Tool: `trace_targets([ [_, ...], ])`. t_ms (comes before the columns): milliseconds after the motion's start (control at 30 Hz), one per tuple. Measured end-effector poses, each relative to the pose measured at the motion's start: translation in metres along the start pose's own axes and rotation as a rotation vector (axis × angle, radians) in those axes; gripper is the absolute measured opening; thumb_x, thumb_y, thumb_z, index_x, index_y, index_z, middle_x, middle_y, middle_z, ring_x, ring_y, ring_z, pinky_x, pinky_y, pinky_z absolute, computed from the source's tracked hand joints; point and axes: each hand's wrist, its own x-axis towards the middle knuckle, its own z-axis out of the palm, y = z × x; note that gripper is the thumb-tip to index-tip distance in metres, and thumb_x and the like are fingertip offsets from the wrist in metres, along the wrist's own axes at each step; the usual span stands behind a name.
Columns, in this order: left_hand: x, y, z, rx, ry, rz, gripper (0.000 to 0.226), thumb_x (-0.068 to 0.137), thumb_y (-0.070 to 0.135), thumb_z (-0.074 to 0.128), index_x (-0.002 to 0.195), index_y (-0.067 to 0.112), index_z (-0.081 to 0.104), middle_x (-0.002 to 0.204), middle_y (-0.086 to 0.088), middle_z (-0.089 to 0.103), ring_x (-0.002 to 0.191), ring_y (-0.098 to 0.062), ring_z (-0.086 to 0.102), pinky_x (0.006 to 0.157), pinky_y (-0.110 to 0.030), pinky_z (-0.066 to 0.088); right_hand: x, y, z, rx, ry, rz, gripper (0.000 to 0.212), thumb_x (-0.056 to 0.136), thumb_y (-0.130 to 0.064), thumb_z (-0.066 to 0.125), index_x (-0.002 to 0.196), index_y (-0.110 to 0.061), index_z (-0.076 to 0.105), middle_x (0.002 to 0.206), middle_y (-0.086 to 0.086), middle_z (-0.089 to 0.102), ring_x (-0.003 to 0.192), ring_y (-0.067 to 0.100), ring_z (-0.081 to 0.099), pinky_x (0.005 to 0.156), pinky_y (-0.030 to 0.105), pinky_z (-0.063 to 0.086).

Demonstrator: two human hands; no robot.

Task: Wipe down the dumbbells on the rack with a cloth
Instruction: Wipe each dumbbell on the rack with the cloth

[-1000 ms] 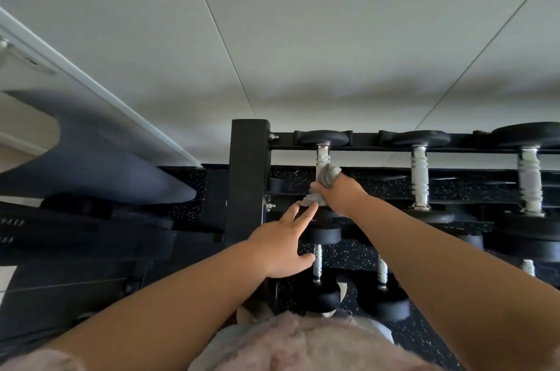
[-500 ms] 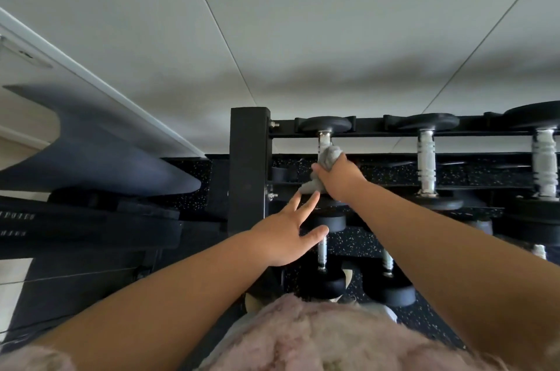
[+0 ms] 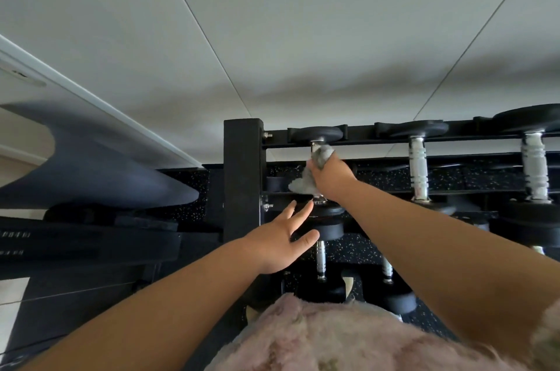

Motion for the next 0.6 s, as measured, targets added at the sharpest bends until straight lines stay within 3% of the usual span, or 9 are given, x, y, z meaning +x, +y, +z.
trace_targets([
  [33,0.000,0.000,-0.001,0.005,-0.005,0.000,0.070,0.099,0.080,0.028,0.155,0.067,-0.010,0.173,0.019,-0.018,0.157,-0.020,0.030,0.120,-0.038,0.036,-0.006,0.005,0.008,-0.142,-0.064,-0.061,0.072,0.098,-0.039,0.065,0.158,-0.016,0.032,0.149,0.011,0.043,0.138,0.037,0.044,0.108,0.047,0.042],
  [133,-0.001,-0.002,-0.006,0.064,0.000,0.002,0.070,0.098,0.080,0.031,0.155,0.068,-0.007,0.175,0.016,-0.009,0.159,-0.019,0.025,0.123,-0.040,0.032,-0.016,0.013,0.008,0.140,-0.186,0.145,0.067,0.104,-0.033,0.056,0.160,-0.016,0.023,0.158,0.011,0.037,0.141,0.032,0.044,0.115,0.042,0.040],
  [267,0.001,0.000,-0.017,0.151,0.016,0.027,0.070,0.098,0.081,0.031,0.157,0.067,-0.004,0.176,0.016,0.001,0.159,-0.017,0.023,0.124,-0.042,0.033,-0.008,0.005,-0.007,0.191,-0.090,0.143,0.080,0.100,-0.020,0.064,0.162,-0.010,0.015,0.159,0.014,0.030,0.135,0.030,0.048,0.107,0.037,0.049],
  [367,0.001,-0.001,-0.017,0.138,0.025,0.038,0.070,0.097,0.082,0.030,0.157,0.068,-0.002,0.175,0.019,0.000,0.159,-0.015,0.025,0.123,-0.042,0.034,0.011,0.007,-0.027,0.357,0.052,0.216,0.084,0.105,-0.016,0.055,0.163,-0.010,-0.005,0.165,0.017,0.020,0.135,0.031,0.050,0.102,0.035,0.051],
  [400,0.001,-0.002,-0.015,0.127,0.027,0.044,0.070,0.097,0.082,0.031,0.156,0.068,-0.003,0.175,0.018,-0.001,0.159,-0.015,0.024,0.124,-0.042,0.033,0.011,0.009,-0.027,0.415,0.086,0.254,0.079,0.107,-0.016,0.051,0.164,-0.009,-0.005,0.160,0.019,0.029,0.130,0.030,0.053,0.098,0.035,0.052],
  [467,0.001,-0.004,-0.011,0.112,0.030,0.059,0.070,0.097,0.082,0.032,0.156,0.068,-0.004,0.175,0.017,-0.002,0.158,-0.015,0.026,0.124,-0.041,0.033,0.009,0.015,-0.021,0.818,0.212,0.346,0.056,0.109,-0.027,0.045,0.159,-0.009,0.028,0.129,0.018,0.058,0.103,0.026,0.062,0.080,0.034,0.054],
  [500,0.001,-0.005,-0.011,0.114,0.034,0.065,0.071,0.097,0.082,0.032,0.156,0.068,-0.005,0.175,0.017,-0.003,0.157,-0.015,0.029,0.123,-0.041,0.034,0.002,0.022,-0.019,0.878,0.245,0.368,0.045,0.109,-0.039,0.042,0.140,-0.008,0.051,0.109,0.012,0.065,0.087,0.023,0.064,0.071,0.034,0.054],
  [533,0.002,-0.006,-0.011,0.122,0.037,0.071,0.071,0.096,0.084,0.031,0.155,0.069,-0.006,0.175,0.017,-0.003,0.156,-0.015,0.033,0.122,-0.042,0.036,-0.004,0.029,-0.015,0.824,0.254,0.375,0.047,0.108,-0.050,0.039,0.118,-0.009,0.060,0.096,0.009,0.067,0.076,0.021,0.065,0.065,0.035,0.055],
  [600,0.003,-0.006,-0.011,0.149,0.041,0.073,0.073,0.094,0.086,0.030,0.155,0.069,-0.008,0.175,0.018,-0.003,0.155,-0.016,0.035,0.120,-0.044,0.038,-0.014,0.041,-0.017,0.856,0.351,0.371,0.049,0.105,-0.060,0.034,0.108,-0.015,0.054,0.088,0.005,0.068,0.071,0.019,0.068,0.061,0.037,0.059],
])
